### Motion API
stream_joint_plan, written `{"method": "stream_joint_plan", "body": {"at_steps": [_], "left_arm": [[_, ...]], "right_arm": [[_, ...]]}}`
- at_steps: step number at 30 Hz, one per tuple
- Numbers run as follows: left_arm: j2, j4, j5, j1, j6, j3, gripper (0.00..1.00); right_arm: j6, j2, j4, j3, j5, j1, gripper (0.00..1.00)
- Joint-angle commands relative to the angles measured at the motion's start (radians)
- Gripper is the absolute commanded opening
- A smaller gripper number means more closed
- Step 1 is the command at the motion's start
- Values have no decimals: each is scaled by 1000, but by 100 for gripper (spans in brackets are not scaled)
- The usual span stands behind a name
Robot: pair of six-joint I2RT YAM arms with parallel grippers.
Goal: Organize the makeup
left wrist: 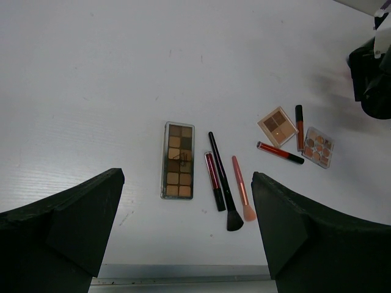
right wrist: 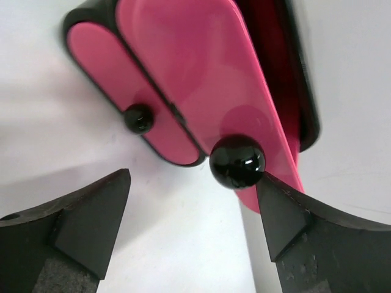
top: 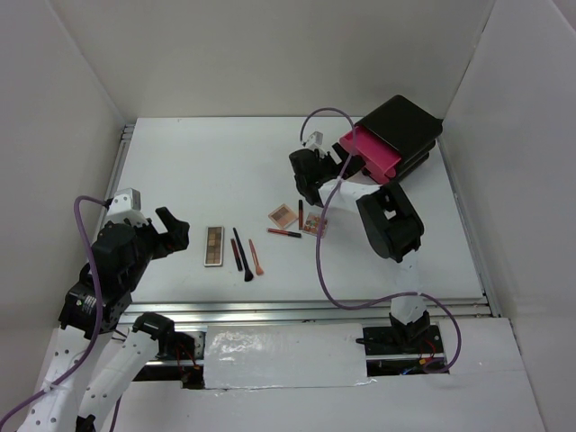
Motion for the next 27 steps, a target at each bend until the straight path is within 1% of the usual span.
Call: {"method": "stream_joint_plan", "body": {"at_steps": [1,3,4,5,6,7,8,9,10,12,14,15,16,17,18,21,24,27], "left_arm": [[-6,42,5,-1,25,2,99],[-4,42,3,0,25,2,99],[-4,42,3,0,23,2,99],[-1,41,2,0,23,2,99],[-1,41,2,0,23,3,99],[1,39,0,-1,22,3,99],[1,39,-4,0,22,3,99],[-1,39,-6,0,20,5,99],[-1,38,-7,0,19,3,99],[-3,38,-10,0,19,3,99],[-1,36,-13,0,17,3,99],[-1,35,-13,0,17,5,99],[-3,35,-15,0,15,5,99],[-1,35,-15,0,15,5,100],[1,35,-17,0,15,5,99],[4,32,-20,0,14,3,99],[4,32,-21,0,12,5,99],[5,30,-24,-1,12,5,99]], "right_arm": [[167,-67,-184,80,-39,35,91],[271,-103,-264,102,-80,53,91],[305,-119,-337,111,-103,65,91],[378,-155,-374,131,-155,85,91],[417,-174,-417,140,-183,96,91],[453,-191,-501,163,-224,111,91],[519,-224,-539,171,-269,131,90],[567,-235,-610,180,-351,141,90],[639,-246,-640,197,-390,144,89],[693,-271,-675,192,-479,144,87],[748,-285,-668,176,-533,144,84],[771,-285,-681,171,-565,144,77],[812,-282,-688,171,-632,145,75],[826,-274,-685,165,-649,144,73],[845,-271,-677,156,-659,147,67],[879,-246,-654,146,-738,141,60],[909,-176,-695,200,-809,127,55],[931,-121,-717,238,-851,118,54]]}}
